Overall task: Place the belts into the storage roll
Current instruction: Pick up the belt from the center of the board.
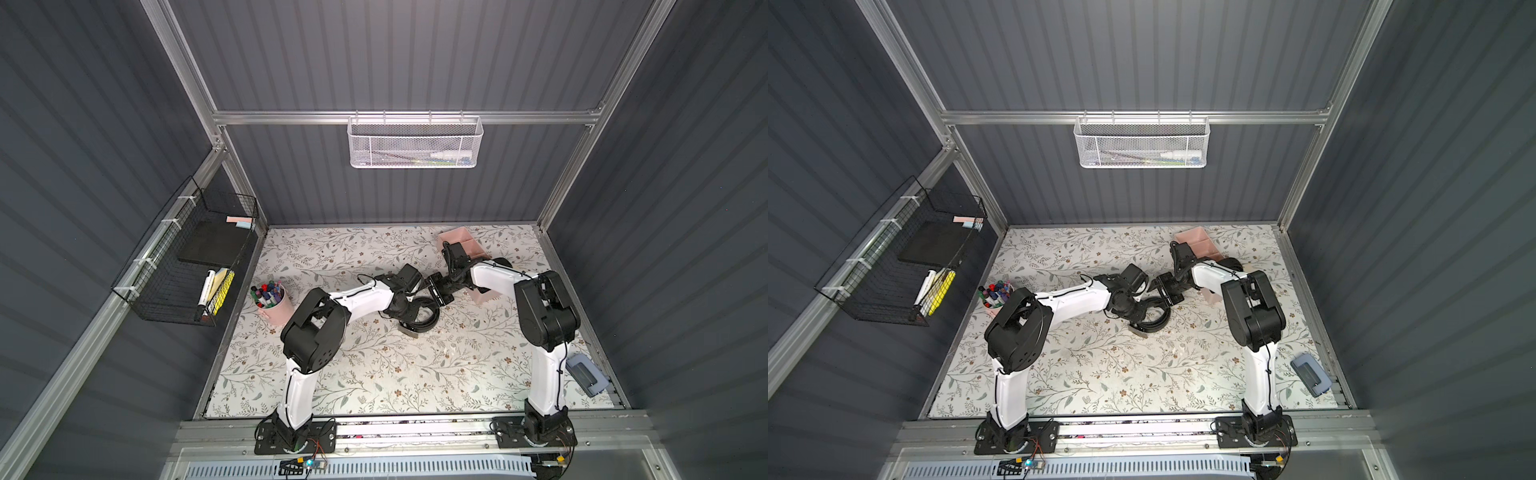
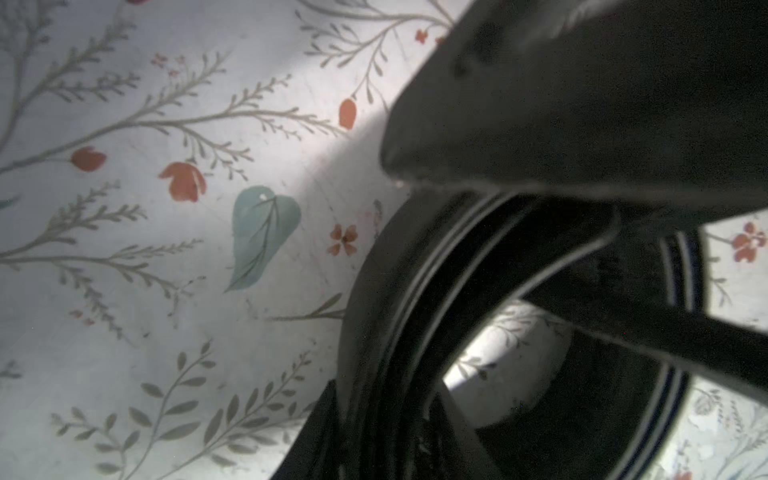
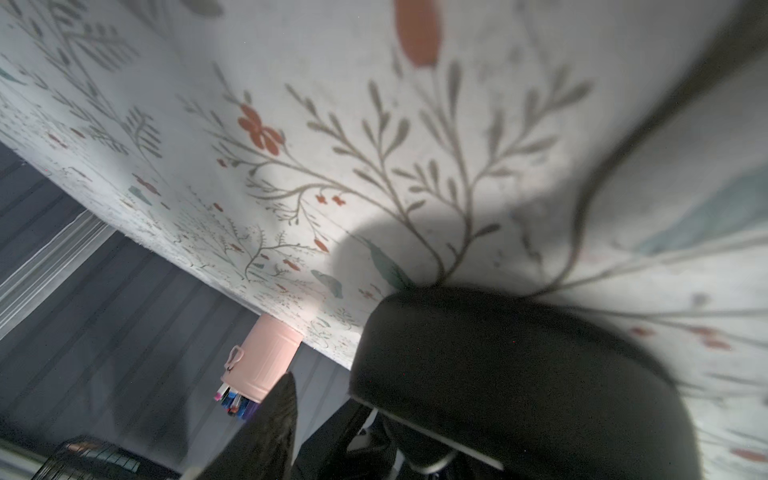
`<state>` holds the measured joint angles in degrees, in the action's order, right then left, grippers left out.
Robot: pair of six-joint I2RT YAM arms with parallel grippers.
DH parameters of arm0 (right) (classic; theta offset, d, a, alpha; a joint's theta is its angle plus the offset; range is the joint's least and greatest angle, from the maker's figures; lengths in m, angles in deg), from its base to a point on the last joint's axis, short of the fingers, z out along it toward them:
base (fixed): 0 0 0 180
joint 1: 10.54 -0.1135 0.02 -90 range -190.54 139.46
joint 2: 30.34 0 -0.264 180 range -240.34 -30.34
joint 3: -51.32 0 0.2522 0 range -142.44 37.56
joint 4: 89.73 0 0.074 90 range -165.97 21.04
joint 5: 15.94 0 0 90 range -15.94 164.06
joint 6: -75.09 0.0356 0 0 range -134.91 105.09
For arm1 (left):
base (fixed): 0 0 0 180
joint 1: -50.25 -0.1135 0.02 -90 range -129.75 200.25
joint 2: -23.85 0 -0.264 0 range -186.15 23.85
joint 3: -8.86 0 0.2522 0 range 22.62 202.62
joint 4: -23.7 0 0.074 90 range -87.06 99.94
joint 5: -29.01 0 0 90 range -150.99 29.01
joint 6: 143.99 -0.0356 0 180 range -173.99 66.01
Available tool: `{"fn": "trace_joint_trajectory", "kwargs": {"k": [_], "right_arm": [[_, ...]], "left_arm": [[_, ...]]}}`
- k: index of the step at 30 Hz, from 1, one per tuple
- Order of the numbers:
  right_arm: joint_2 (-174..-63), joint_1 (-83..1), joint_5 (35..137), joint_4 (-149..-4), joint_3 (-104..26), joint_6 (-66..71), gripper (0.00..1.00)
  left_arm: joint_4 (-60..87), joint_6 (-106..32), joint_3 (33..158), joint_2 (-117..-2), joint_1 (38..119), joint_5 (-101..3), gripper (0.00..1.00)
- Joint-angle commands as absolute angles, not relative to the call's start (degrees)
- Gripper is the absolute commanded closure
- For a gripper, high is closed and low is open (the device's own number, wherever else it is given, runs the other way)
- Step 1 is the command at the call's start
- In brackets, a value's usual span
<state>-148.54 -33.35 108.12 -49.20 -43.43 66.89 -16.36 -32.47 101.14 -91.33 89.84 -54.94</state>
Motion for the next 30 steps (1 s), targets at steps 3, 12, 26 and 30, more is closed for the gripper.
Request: {"fn": "trace_joint_trajectory", "kwargs": {"k": [3, 12, 26, 30], "right_arm": [[-151.71, -33.78, 97.48, -40.74, -48.48, 66.33, 0.43], [-157.13, -36.53, 93.61, -34.69, -55.81, 65.85, 0.46], [-159.72, -39.76, 87.16, -32.61, -56.16, 65.73, 0.94], [-158.04, -39.9, 86.65, -33.57, -57.46, 63.62, 1.0]], "left_arm": [[-11.69, -32.94, 96.56, -88.85, 90.59, -47.31, 0.63], [-7.68, -31.6, 93.5, -87.45, 90.59, -45.47, 0.63], [-7.09, -31.76, 89.93, -83.98, 90.59, -46.61, 0.63], [-9.74, -32.9, 90.67, -81.44, 90.59, -45.48, 0.54]]}}
